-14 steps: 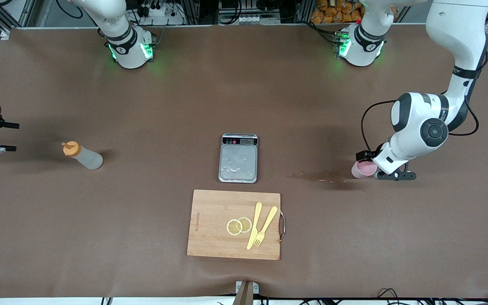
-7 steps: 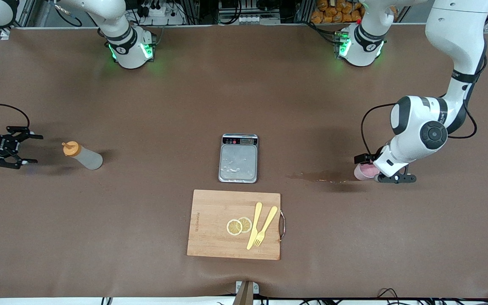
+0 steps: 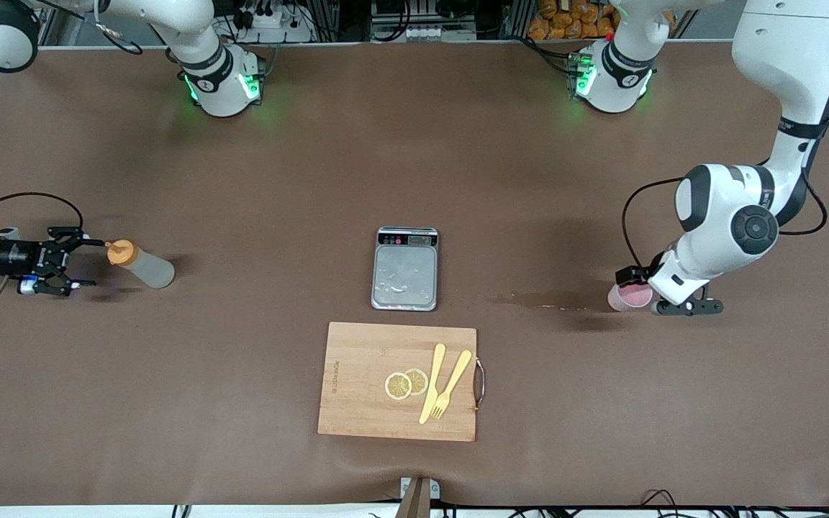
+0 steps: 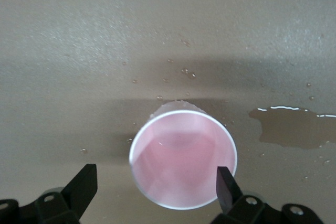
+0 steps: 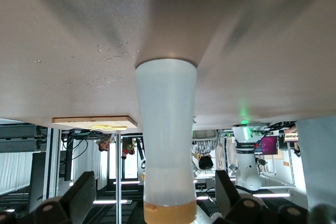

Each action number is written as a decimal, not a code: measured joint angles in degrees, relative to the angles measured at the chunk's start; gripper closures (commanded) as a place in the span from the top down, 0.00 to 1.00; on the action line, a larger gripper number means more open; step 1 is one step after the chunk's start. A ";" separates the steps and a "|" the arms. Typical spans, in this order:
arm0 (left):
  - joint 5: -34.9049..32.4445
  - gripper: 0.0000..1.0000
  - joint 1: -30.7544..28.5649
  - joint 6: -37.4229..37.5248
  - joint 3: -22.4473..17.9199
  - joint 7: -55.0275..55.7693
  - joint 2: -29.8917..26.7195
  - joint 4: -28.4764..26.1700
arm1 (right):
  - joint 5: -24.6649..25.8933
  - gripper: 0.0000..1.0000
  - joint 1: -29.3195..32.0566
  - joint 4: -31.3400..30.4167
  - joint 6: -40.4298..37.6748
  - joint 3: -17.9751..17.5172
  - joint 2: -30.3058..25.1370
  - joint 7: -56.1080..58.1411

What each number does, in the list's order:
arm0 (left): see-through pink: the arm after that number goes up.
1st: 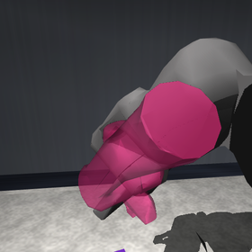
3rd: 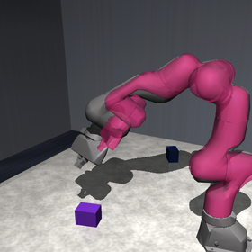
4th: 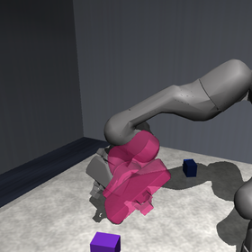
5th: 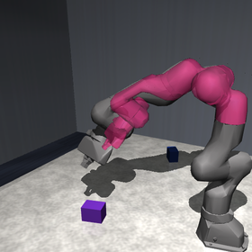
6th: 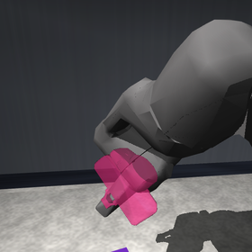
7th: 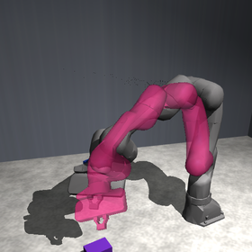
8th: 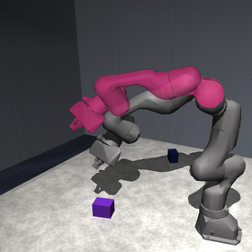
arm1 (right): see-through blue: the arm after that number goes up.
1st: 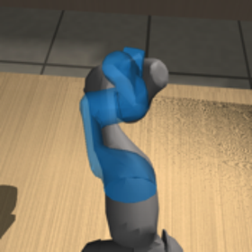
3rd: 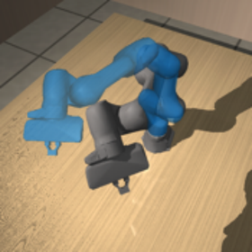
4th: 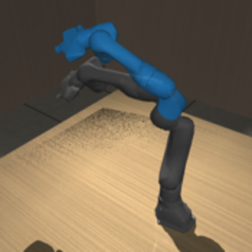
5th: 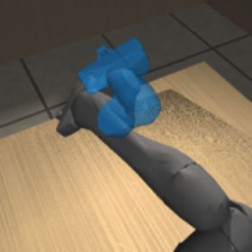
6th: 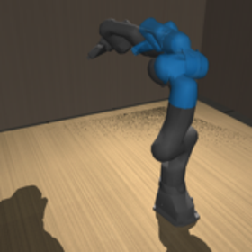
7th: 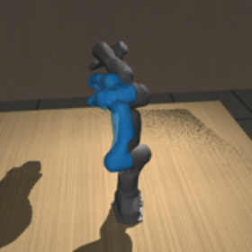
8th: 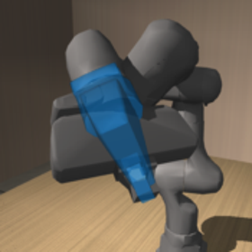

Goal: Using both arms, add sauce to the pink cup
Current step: 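Grasp the pink cup with the left gripper while the right gripper grasps the bottle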

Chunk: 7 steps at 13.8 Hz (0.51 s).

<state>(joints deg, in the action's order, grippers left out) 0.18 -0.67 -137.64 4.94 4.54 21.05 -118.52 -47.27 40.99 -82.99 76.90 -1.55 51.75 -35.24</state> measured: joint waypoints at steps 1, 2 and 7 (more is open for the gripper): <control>0.00 1.00 -0.15 0.00 0.00 0.00 -0.06 0.11 | -0.28 1.00 -0.25 -0.01 0.00 0.00 0.63 -0.05; 0.00 1.00 -0.17 0.00 0.00 0.00 -0.06 0.23 | -0.62 1.00 -0.39 -0.01 0.02 0.00 1.39 -0.05; 0.00 1.00 -1.75 0.00 -0.05 -0.41 0.22 0.78 | -1.06 1.00 -0.95 0.04 2.12 -0.12 3.14 -0.02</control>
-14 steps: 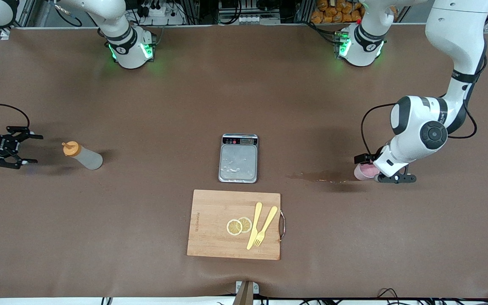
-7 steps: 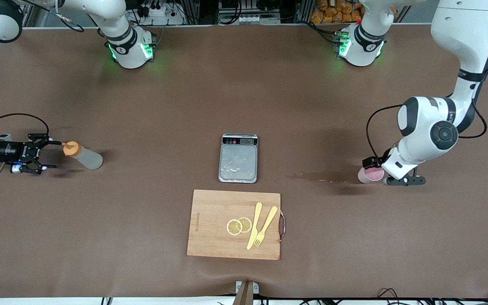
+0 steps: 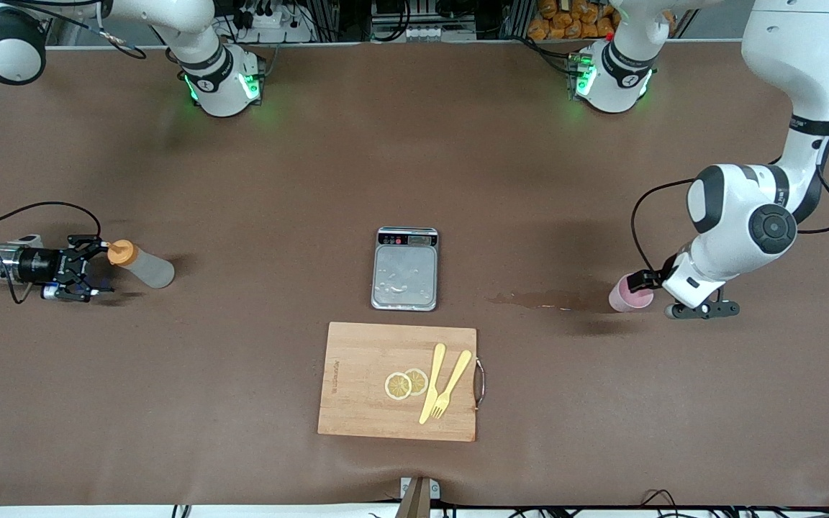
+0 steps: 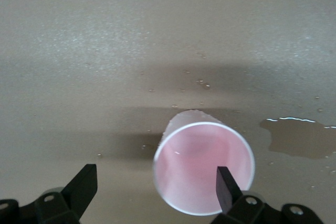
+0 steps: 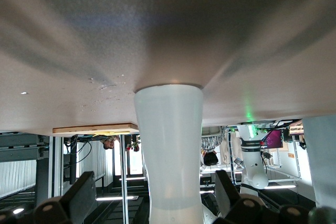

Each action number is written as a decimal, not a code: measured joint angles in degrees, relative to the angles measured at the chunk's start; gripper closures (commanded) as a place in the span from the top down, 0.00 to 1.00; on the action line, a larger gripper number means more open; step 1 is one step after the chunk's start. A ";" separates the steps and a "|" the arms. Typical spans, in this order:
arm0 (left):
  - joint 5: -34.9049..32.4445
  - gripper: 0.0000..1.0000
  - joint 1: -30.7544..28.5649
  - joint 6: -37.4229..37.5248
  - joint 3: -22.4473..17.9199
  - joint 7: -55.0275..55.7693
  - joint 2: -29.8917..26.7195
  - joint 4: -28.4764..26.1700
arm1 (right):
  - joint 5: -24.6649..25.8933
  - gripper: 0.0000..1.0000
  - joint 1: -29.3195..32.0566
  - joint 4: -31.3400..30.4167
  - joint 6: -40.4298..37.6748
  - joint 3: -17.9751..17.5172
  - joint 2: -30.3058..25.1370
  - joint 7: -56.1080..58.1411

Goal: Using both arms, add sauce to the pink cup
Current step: 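Grasp the pink cup with the left gripper while the right gripper grasps the bottle, then lift the pink cup with the left gripper and carry it onto the scale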

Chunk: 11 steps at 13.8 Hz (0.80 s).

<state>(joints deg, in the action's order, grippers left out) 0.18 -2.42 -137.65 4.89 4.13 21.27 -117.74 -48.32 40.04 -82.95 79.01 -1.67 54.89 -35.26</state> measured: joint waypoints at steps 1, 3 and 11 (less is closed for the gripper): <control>0.00 1.00 -0.35 0.00 0.00 -0.42 0.31 0.02 | 0.00 1.00 -0.36 0.00 0.17 0.00 0.05 0.00; 0.00 0.47 -0.36 0.00 0.07 -0.66 1.05 0.15 | -0.01 1.00 -1.15 0.00 0.61 -0.01 0.28 0.00; -1.95 0.00 -0.01 -0.06 0.47 -0.80 4.58 2.14 | -0.01 1.00 -3.53 0.02 0.88 -0.01 2.27 0.84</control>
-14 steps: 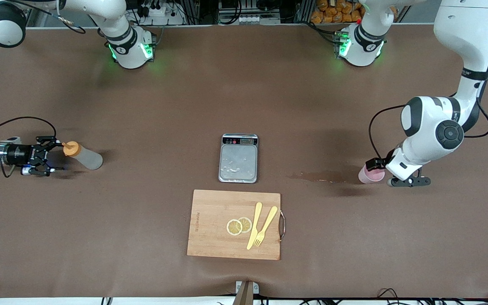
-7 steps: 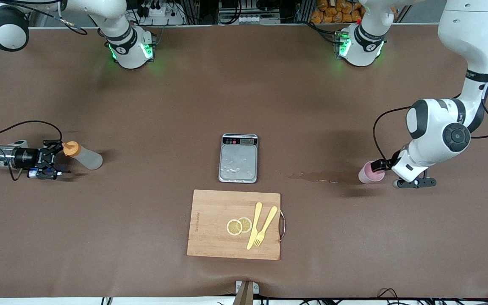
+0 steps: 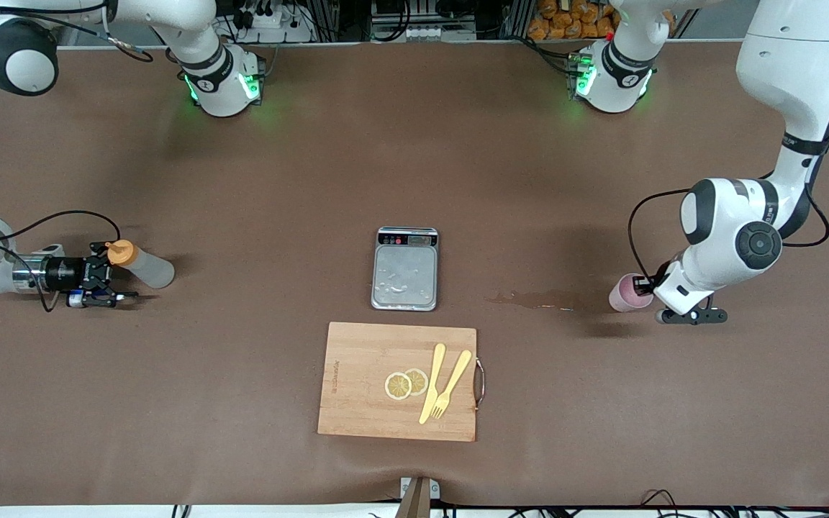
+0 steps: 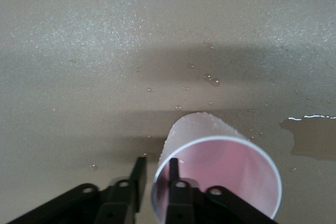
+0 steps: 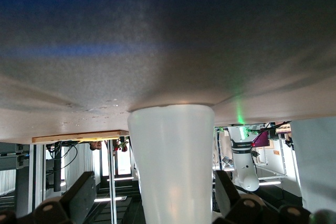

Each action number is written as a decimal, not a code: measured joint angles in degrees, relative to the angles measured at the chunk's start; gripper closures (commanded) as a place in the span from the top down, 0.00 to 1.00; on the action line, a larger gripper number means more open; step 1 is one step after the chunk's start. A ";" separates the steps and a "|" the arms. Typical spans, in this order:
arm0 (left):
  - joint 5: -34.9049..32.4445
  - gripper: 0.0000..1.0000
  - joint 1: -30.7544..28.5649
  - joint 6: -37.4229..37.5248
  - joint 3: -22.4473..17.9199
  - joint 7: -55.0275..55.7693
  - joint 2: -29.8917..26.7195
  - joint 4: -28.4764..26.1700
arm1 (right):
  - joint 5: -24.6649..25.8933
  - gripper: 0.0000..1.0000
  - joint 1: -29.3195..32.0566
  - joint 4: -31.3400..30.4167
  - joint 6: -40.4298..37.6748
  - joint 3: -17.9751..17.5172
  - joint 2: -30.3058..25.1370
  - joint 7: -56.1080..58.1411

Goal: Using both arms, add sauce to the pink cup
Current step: 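Lift the pink cup with the left gripper and carry it onto the scale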

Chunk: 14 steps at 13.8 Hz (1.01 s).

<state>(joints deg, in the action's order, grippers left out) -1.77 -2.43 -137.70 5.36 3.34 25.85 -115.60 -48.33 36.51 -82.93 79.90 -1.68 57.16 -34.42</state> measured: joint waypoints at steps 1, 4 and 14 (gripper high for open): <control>-0.02 0.00 0.00 -0.01 0.09 -0.02 0.03 0.25 | 0.00 0.93 -0.16 0.00 -0.07 0.00 0.00 0.00; -0.08 0.00 0.02 -0.02 0.37 -0.07 -0.09 1.54 | 0.00 0.79 -0.35 -0.14 -0.90 -0.02 0.02 0.04; -0.09 0.00 0.17 12.50 5.51 3.59 -3.62 8.41 | 0.00 0.39 -0.62 -0.23 -2.19 -0.18 0.11 0.05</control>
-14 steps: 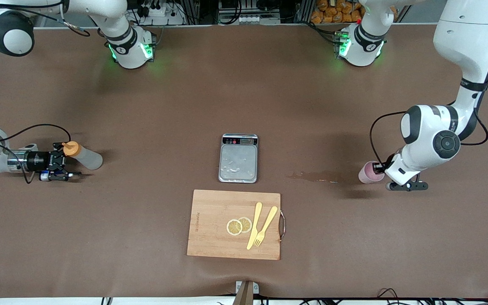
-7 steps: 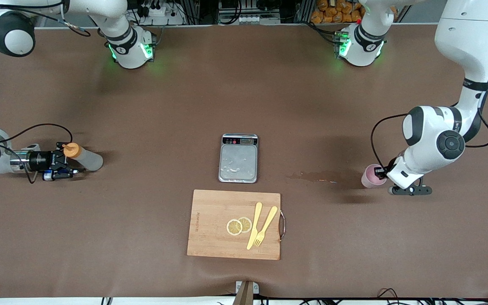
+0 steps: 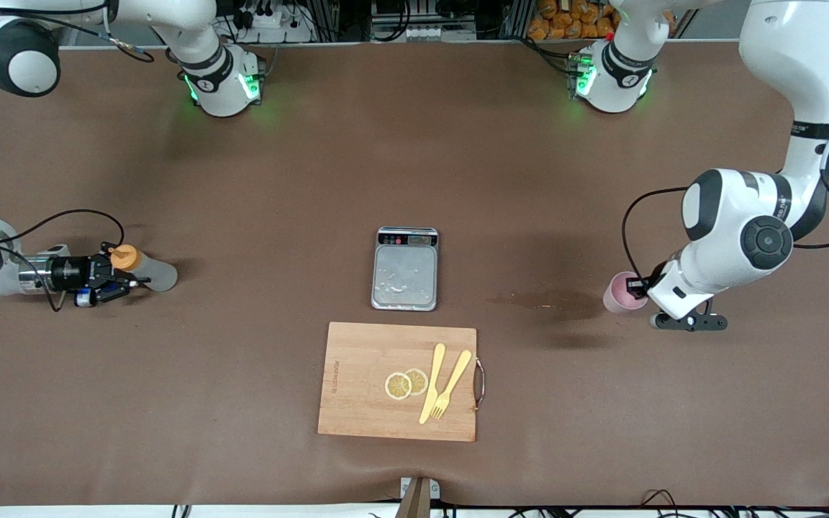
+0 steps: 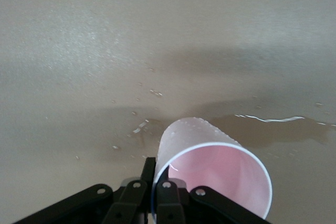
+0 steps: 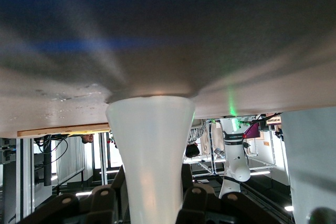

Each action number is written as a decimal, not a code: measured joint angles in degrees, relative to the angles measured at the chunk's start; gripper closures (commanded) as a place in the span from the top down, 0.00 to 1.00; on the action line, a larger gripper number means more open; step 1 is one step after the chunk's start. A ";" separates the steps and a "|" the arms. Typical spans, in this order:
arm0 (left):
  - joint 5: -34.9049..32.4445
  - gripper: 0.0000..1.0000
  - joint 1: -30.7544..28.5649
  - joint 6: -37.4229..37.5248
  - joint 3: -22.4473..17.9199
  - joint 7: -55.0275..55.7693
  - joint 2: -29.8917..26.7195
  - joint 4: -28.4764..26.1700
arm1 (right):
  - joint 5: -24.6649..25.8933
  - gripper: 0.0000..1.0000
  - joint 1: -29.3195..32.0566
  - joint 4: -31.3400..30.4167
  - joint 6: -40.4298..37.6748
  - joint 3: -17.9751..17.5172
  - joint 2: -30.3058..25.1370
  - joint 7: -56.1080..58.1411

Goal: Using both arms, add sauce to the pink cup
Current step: 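Lift the pink cup with the left gripper and carry it onto the scale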

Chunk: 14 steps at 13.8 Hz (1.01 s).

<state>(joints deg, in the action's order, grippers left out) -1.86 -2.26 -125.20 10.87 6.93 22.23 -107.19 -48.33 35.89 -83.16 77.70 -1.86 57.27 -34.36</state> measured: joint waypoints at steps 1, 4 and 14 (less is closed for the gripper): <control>0.00 0.00 0.01 2.26 1.11 1.47 -0.28 1.15 | 0.00 0.39 -0.18 0.08 0.00 -0.02 -0.01 0.00; 0.00 0.00 0.08 7.28 5.28 7.91 -0.76 3.91 | 0.01 0.39 -1.81 0.86 0.33 -0.04 -0.25 -0.42; 0.00 0.00 4.47 12.35 20.60 37.52 0.75 9.86 | 3.30 0.39 -8.05 4.97 0.61 0.06 -6.12 -11.69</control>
<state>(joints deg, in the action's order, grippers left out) -1.85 2.21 -112.85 31.47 44.45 22.98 -97.33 -45.03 27.85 -78.19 78.31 -1.81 51.15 -46.06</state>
